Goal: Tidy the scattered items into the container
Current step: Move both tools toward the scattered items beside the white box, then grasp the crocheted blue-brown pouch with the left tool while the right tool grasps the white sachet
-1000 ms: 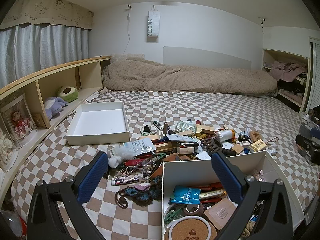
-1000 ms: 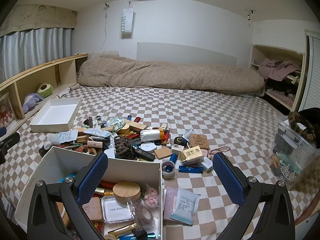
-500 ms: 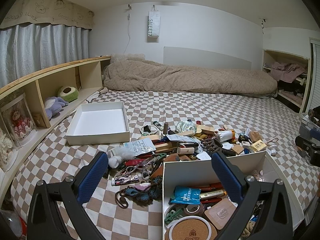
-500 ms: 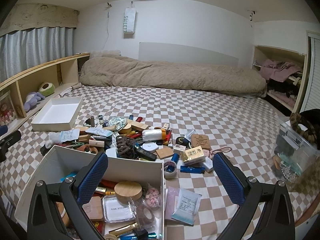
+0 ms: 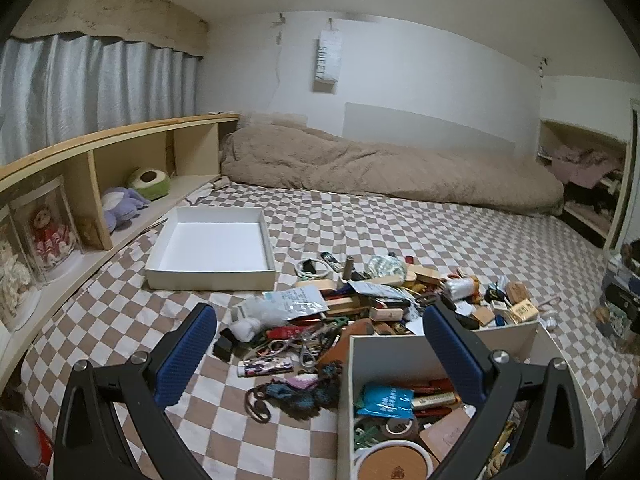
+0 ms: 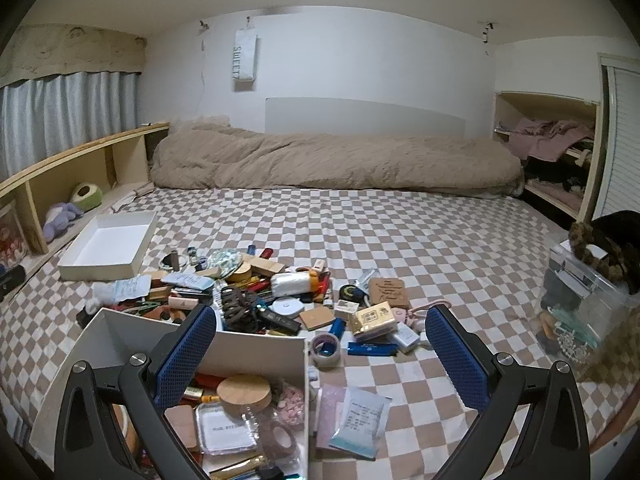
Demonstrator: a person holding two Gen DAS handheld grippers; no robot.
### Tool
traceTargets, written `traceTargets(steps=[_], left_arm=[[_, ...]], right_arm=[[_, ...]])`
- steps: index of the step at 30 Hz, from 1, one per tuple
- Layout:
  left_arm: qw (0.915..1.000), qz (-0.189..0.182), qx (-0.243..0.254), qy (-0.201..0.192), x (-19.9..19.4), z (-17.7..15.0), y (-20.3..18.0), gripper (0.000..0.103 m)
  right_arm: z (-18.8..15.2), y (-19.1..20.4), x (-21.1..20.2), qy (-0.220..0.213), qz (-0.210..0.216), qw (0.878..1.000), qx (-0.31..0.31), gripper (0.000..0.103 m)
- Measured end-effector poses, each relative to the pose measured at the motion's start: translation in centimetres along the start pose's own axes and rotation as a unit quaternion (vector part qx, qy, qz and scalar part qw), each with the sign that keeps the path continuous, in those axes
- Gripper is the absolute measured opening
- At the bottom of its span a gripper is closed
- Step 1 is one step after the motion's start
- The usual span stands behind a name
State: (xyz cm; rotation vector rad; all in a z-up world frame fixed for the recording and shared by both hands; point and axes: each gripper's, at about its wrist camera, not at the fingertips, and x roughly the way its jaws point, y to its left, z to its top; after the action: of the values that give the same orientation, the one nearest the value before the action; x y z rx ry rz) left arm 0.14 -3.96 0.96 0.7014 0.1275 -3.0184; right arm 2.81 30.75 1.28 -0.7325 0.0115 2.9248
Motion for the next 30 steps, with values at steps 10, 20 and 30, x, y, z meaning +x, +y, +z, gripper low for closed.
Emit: traceTargets(steps=[10,20,30], left_arm=[[0.9980,0.023,-0.057,0.015,1.0,0.7,5.1,0.103],[0.9927,0.021,-0.065,0.099,7.3,-2.7,7.1,0.103],[0.9802,0.008,-0.058,0.189,12.9,-7.3,8.0,0.094]], right_arm=[[0.0,-3.3,1.0,0.009,-0.018,0.999,0.039,0.103],[-1.1,-5.2,3.4,0.032,-0.033,0.997,0.054,0.103],[-2.8,-6.3,6.3,0.073,-0.022,0.994,0.073,0.103]])
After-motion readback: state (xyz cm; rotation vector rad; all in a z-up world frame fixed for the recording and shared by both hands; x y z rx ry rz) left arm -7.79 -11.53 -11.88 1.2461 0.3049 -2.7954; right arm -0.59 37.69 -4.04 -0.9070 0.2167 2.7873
